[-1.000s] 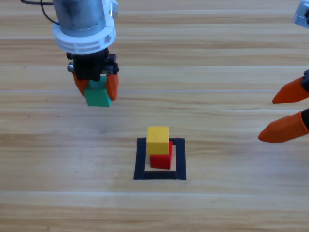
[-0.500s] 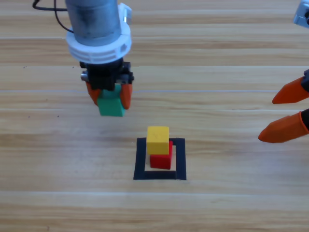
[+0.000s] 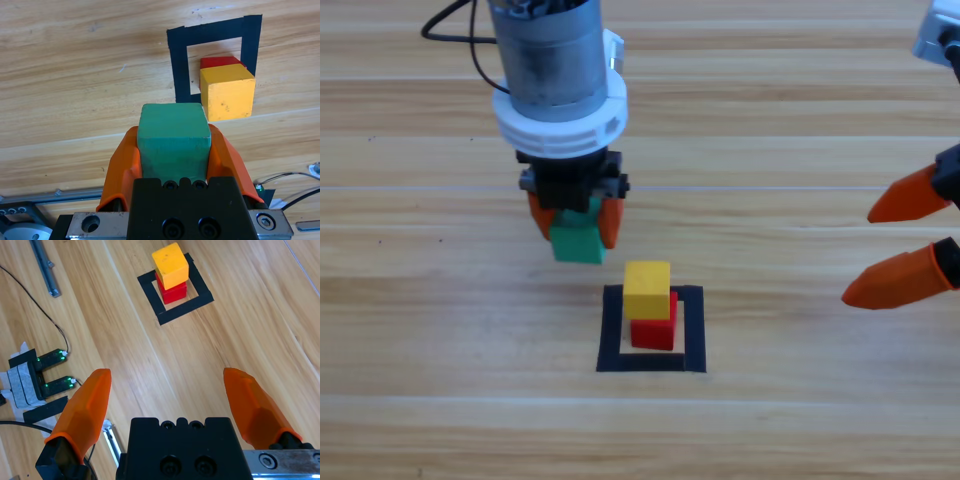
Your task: Stack the blocks in the rectangular block: red at the bottom, yellow in the middle, green on top
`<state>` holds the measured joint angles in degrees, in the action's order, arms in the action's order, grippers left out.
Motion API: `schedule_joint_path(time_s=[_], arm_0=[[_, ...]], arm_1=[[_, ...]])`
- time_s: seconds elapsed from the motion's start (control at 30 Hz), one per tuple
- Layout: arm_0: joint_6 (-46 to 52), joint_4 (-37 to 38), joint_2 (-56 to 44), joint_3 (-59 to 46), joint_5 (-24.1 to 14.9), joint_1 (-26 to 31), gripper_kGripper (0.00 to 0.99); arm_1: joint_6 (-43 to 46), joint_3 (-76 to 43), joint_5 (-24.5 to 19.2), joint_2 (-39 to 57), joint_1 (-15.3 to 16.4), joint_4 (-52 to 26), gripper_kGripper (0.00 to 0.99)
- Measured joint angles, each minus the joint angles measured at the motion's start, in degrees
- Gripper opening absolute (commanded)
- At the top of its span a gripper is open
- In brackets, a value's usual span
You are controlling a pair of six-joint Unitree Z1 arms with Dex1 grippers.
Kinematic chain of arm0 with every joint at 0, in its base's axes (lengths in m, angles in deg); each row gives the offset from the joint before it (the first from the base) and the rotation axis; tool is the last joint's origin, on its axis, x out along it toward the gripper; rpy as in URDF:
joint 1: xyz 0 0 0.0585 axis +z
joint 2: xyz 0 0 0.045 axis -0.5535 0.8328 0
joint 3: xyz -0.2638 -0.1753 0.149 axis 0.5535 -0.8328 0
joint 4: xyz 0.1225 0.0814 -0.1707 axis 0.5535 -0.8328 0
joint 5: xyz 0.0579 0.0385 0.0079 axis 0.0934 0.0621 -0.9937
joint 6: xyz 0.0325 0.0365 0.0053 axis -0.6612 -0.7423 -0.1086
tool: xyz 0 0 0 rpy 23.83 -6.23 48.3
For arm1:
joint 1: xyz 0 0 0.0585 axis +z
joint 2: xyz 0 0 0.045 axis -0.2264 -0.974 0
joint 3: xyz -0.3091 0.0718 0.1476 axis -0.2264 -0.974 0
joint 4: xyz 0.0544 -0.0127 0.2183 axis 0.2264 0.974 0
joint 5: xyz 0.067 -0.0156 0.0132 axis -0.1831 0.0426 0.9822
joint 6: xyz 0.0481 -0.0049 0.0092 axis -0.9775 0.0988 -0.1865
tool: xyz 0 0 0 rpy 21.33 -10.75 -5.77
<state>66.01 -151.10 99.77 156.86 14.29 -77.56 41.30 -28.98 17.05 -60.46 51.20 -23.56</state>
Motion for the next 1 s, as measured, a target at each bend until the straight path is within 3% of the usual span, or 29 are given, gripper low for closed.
schedule_joint_path(time_s=[0.4, 1.0], arm_0=[[2.6, 0.0, 2.1, 2.3, 1.2, -1.1, 0.028], [5.2, 0.0, 3.8, 5.4, 1.6, -2.8, 0.043]], arm_1=[[-0.2, 2.6, -0.4, -1.1, 3.0, 0.0, 0.988], [-0.2, 3.0, -0.4, -1.7, 3.2, 0.0, 0.988]])
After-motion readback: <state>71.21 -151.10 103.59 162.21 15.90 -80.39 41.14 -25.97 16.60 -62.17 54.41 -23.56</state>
